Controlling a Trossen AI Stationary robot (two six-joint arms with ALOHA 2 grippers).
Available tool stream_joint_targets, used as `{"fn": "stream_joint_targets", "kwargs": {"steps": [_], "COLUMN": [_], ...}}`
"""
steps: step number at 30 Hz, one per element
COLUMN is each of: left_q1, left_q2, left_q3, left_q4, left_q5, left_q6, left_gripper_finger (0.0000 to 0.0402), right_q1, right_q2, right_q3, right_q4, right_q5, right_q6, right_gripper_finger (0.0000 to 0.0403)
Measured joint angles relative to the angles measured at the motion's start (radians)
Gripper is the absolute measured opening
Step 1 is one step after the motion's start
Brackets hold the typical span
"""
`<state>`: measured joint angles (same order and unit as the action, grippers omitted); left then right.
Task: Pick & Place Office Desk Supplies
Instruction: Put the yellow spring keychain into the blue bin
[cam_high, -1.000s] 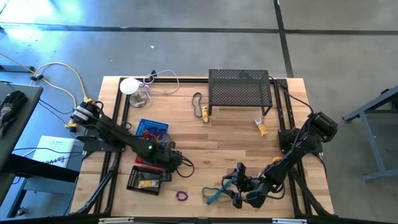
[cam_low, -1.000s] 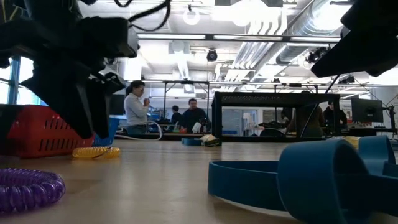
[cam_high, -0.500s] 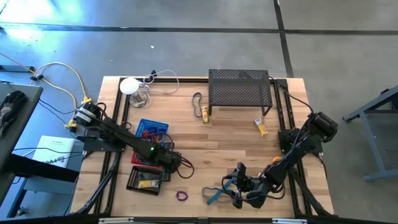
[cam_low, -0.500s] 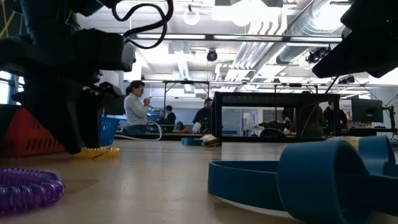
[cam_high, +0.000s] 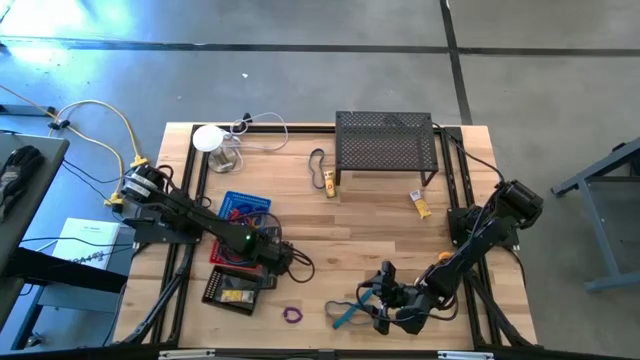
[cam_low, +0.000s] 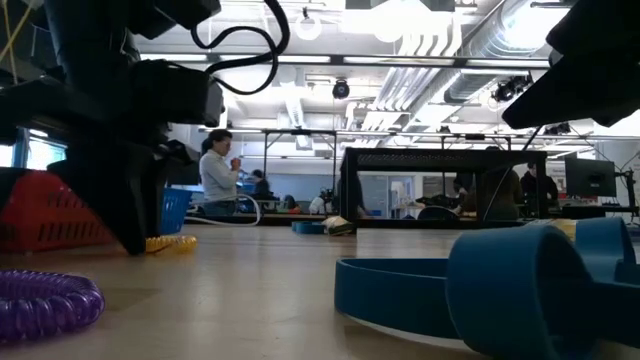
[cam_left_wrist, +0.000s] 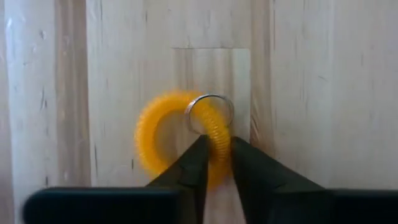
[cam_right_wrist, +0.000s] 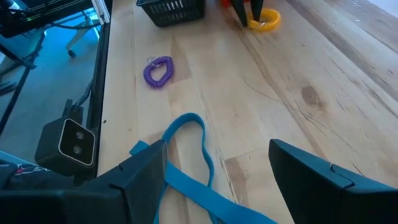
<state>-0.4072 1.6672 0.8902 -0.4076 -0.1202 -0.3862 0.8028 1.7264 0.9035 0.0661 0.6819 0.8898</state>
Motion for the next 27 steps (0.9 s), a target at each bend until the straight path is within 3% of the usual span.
{"fn": "stream_joint_targets", "kwargs": {"steps": [4, 13, 21, 27], "left_q1": [-0.001, -0.015, -0.044, -0.046], "left_q2": [0.003, 0.006, 0.004, 0.002], "left_q3": [0.014, 0.171, 0.435, 0.582], "left_q4": [-0.006, -0.096, -0.439, -0.713], "left_q5": [-0.029, -0.039, -0.145, -0.153], "left_q6": [0.020, 0.092, 0.088, 0.110], "left_gripper_finger": [0.0012, 0.0007, 0.0006, 0.0006], "right_q1": [0.000, 0.000, 0.000, 0.000], "right_q2": [0.000, 0.000, 0.000, 0.000], "right_q3": [0.000, 0.000, 0.000, 0.000], "right_q4": [0.000, -0.002, -0.005, -0.004], "right_q5": [0.000, 0.000, 0.000, 0.000], "right_q6": [0.000, 0.000, -0.008, -0.022], "right_gripper_finger": [0.0270, 0.0270, 0.0270, 0.0270]}}
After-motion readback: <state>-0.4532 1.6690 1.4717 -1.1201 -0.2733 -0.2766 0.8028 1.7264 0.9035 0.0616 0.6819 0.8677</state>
